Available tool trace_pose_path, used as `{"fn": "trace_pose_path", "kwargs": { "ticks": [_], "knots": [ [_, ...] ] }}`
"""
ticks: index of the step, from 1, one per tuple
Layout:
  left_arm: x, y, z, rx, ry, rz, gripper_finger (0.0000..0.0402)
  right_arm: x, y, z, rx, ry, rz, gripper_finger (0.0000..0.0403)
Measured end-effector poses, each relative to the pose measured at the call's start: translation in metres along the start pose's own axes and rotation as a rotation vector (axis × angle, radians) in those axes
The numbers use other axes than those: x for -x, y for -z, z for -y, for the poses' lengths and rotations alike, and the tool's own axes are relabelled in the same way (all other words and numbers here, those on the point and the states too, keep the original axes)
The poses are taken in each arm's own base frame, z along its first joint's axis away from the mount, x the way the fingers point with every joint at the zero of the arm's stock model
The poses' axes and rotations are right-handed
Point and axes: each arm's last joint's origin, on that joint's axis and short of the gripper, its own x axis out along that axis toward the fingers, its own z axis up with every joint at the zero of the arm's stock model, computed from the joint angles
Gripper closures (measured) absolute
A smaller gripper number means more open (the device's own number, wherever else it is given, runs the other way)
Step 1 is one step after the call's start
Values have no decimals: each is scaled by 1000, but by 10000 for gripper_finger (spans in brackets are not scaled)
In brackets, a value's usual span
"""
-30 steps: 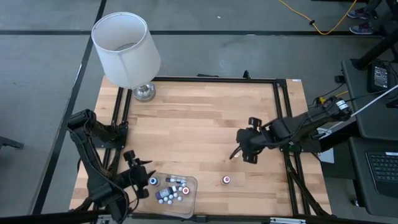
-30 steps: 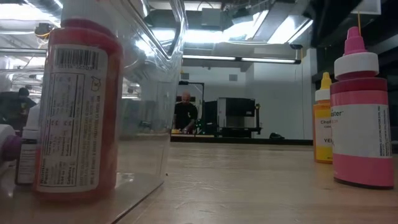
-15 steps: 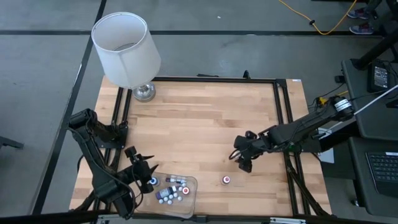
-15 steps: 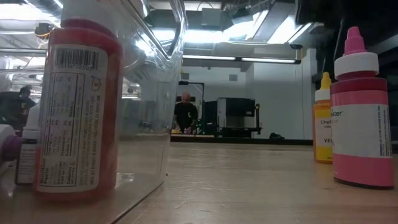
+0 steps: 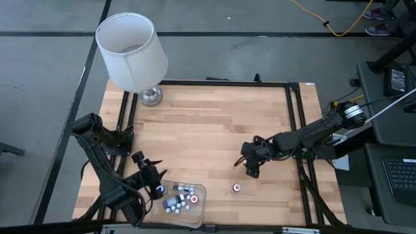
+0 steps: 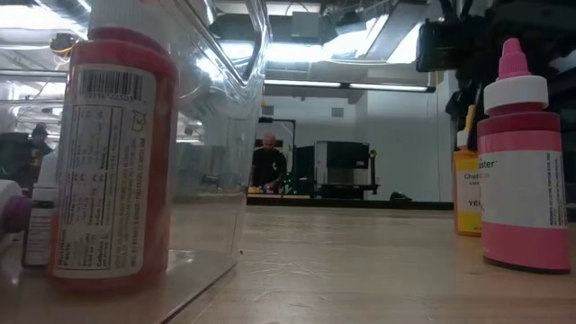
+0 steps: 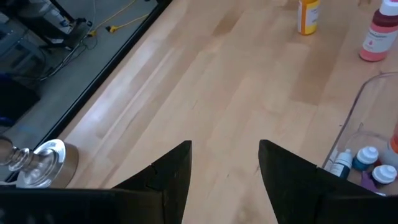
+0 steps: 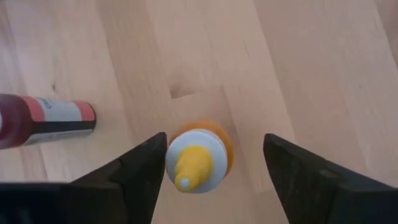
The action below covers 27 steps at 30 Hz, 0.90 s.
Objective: Pick & Place food coloring
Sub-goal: Put the large yellow food coloring bottle into the bin
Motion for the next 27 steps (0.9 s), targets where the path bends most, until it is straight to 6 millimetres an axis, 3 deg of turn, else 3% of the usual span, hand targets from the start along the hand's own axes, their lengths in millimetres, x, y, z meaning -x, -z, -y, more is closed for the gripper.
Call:
{"fn": "trace_pose_path", "kwargs": {
  "ticks": [13, 20, 27],
  "knots": [
    [0, 0, 0, -5, -4, 7, 222, -1, 1, -2, -4, -63, -46, 161],
    [0, -1, 0, -14, -6, 31, 222, -19, 2, -5, -1, -62, -102, 165],
    [0, -1, 0, -15, -4, 28, 222, -24, -2, -10, -7, -91, -61, 229]
  ]
}}
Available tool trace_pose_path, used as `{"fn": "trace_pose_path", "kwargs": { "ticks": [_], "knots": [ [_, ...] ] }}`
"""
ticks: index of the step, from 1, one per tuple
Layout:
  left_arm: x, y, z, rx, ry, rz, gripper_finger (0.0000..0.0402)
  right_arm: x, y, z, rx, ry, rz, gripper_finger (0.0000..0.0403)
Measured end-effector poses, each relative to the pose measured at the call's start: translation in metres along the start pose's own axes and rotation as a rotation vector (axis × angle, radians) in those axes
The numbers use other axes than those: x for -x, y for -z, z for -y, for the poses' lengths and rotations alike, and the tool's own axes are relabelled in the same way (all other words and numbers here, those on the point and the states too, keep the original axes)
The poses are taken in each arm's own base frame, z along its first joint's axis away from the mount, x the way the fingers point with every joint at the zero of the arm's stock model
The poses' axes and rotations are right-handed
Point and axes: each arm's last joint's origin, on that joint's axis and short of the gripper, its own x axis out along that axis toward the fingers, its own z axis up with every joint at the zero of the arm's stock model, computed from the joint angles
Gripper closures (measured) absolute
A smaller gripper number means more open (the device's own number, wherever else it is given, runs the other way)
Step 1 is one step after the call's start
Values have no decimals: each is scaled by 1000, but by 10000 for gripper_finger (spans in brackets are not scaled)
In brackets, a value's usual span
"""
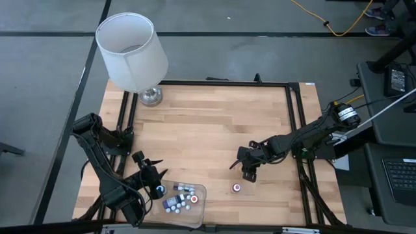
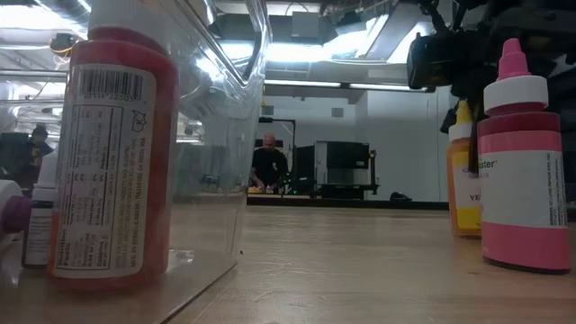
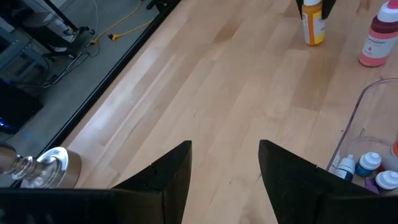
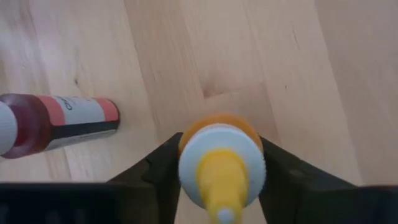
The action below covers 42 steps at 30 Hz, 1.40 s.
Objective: Pick & Place food coloring
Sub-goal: Put the large yellow food coloring bottle into the bin
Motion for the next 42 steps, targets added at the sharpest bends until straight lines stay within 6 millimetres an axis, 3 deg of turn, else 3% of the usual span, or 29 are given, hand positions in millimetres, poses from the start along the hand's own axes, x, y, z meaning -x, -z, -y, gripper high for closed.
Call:
{"fn": "trace_pose_path", "kwargs": {
  "ticks": [3, 12, 18, 26, 30, 35, 42],
  "knots": [
    [0, 0, 0, 0, 0, 0, 222, 1, -1, -1, 0, -5, 11, 254],
    [0, 0, 0, 0, -2, 0, 222, 14, -14, -8, 43, -11, 30, 243],
    [-8, -5, -1, 11, -27, 12, 222, 53, -52, -19, 176, -21, 105, 253],
    [-27, -22, -7, -10, -95, 83, 222, 119, -110, -23, 308, -46, 367, 243],
    [-35, -36, -12, 15, -103, 129, 222, 136, -126, -22, 346, -50, 480, 250],
    [-50, -53, -18, -13, -129, 147, 222, 133, -138, -20, 376, -58, 548, 252],
    [-82, -72, -31, -28, -201, 77, 222, 98, -144, -19, 434, -90, 426, 248]
  ]
}}
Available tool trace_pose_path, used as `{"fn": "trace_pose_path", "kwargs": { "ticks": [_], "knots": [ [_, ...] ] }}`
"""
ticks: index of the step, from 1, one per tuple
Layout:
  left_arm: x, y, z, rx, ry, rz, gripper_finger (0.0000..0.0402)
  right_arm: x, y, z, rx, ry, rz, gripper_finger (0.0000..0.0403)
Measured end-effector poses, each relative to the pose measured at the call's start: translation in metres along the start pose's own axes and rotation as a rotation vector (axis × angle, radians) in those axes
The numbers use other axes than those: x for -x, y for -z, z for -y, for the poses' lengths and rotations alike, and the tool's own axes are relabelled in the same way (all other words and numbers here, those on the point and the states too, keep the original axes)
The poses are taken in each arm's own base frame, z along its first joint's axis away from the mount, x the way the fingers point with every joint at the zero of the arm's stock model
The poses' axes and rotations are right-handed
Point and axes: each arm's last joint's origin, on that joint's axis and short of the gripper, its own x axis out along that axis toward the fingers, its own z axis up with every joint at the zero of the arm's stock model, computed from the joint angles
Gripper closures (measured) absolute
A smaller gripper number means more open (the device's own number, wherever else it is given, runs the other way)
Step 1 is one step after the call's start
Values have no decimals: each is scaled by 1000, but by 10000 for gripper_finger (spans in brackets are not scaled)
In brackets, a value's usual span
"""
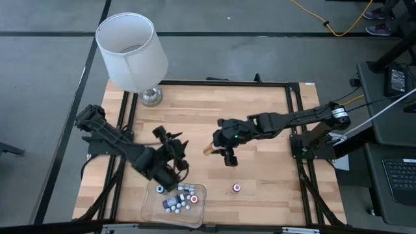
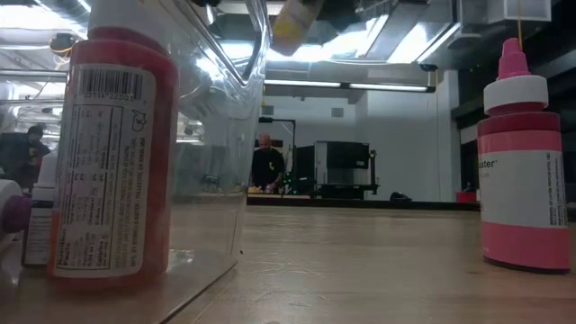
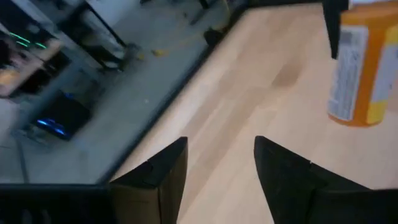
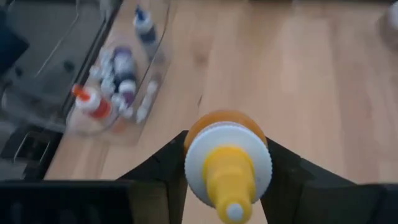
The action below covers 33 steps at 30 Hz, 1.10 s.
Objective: Pick & Place food coloring
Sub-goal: Put the large yellow food coloring bottle into the bin
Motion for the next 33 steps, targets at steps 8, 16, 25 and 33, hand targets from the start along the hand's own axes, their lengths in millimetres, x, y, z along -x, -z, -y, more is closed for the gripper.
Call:
{"fn": "trace_pose_path", "kwargs": {
  "ticks": [8, 16, 25, 33],
  "knots": [
    [-31, -46, -9, 40, 385, -90, 222, -6, 10, 3, 48, -64, -100, 246],
    [-60, -87, -21, 184, 619, 78, 222, 5, 11, 9, 78, -51, -112, 250],
    [-82, -85, -11, 169, 690, 34, 221, 6, 12, 11, 75, -46, -124, 249],
    [-83, -85, -11, 129, 672, 47, 221, 14, 7, 16, 60, -34, -98, 245]
  ]
}}
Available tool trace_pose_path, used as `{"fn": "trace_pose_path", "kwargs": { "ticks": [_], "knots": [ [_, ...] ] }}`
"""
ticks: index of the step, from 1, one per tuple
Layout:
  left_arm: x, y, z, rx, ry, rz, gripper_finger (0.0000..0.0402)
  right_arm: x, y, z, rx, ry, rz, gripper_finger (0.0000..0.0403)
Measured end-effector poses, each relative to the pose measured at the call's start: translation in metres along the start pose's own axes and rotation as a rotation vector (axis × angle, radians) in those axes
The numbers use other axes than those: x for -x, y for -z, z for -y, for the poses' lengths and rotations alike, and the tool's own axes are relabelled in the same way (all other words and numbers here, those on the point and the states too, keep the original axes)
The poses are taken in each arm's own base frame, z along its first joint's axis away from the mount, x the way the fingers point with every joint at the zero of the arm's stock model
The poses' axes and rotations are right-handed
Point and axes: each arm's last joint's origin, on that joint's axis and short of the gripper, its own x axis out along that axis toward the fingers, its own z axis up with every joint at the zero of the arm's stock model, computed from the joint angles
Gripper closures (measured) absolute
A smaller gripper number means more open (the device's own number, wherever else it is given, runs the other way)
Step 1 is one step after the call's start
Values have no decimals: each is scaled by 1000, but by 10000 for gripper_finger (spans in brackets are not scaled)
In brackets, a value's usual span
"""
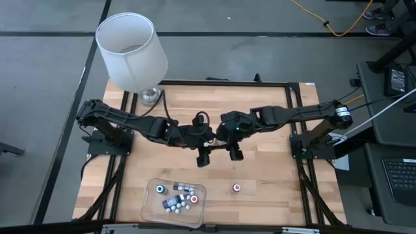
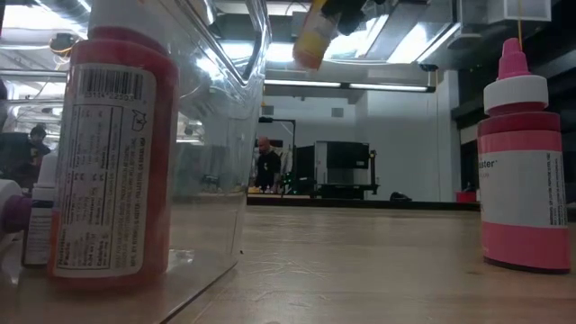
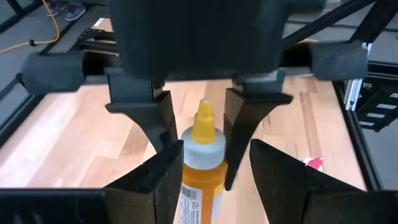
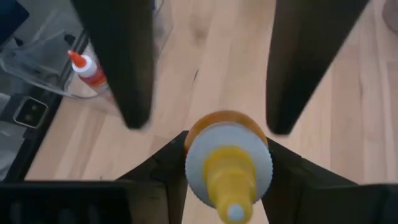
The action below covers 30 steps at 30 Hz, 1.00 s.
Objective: Pick & Place food coloring
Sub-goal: Put the large yellow food coloring bottle into the bin
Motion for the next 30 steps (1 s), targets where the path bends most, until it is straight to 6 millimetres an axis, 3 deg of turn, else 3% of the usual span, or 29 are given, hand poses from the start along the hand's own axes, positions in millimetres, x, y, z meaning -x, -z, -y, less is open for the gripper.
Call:
{"fn": "trace_pose_path", "kwargs": {
  "ticks": [9, 30],
  "knots": [
    [0, -3, -6, -11, -33, 14, 222, 17, -17, -1, 10, 7, 50, 249],
    [2, -2, -14, -58, -128, 6, 222, 18, -16, -8, 41, 14, 25, 253]
  ]
}}
